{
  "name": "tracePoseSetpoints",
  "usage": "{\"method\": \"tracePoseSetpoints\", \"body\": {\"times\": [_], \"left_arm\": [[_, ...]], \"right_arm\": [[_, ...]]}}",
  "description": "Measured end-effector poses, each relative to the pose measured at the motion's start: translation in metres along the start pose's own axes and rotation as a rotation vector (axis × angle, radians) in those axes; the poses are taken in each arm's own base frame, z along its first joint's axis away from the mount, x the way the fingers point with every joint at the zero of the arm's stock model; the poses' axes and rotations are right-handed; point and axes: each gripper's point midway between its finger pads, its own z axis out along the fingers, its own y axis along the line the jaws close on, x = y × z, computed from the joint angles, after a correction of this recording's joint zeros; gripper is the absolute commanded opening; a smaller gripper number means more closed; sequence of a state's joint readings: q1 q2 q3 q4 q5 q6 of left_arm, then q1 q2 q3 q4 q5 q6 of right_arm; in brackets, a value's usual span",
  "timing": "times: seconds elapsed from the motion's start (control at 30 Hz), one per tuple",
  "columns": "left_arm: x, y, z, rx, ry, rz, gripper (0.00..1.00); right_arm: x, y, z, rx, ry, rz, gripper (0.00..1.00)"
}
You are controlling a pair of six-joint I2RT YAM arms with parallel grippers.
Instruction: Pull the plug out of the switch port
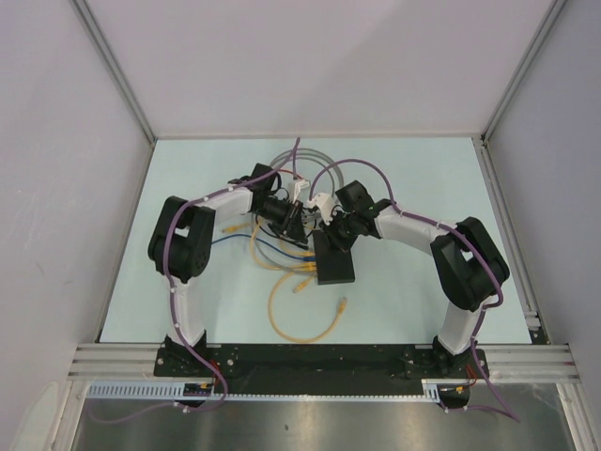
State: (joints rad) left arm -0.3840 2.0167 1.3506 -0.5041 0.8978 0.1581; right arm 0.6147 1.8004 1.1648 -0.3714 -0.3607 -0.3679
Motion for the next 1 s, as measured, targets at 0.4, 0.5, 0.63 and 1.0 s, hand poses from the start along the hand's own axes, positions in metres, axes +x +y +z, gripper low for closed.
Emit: {"method": "tracePoseSetpoints", "body": {"times": [0.4,0.5,0.63,1.0], "left_arm": [[0.021,0.017,0.009,-0.011,0.098,-0.051,0.31],[0.03,0.018,0.015,0.028,0.126,-0.085,0.33],[0.027,0.017,0.016,0.05,0.125,-0.087,0.35],[0.023,0.014,0.022,0.157,0.135,-0.182,0.4]], "right_arm": [[0.0,0.0,0.0,0.0,0.0,-0.002,0.0],[0.0,0.0,0.0,0.0,0.001,-0.004,0.0],[0.0,0.0,0.0,0.0,0.001,-0.005,0.0],[0.0,0.001,0.0,0.004,0.006,-0.014,0.0]]}}
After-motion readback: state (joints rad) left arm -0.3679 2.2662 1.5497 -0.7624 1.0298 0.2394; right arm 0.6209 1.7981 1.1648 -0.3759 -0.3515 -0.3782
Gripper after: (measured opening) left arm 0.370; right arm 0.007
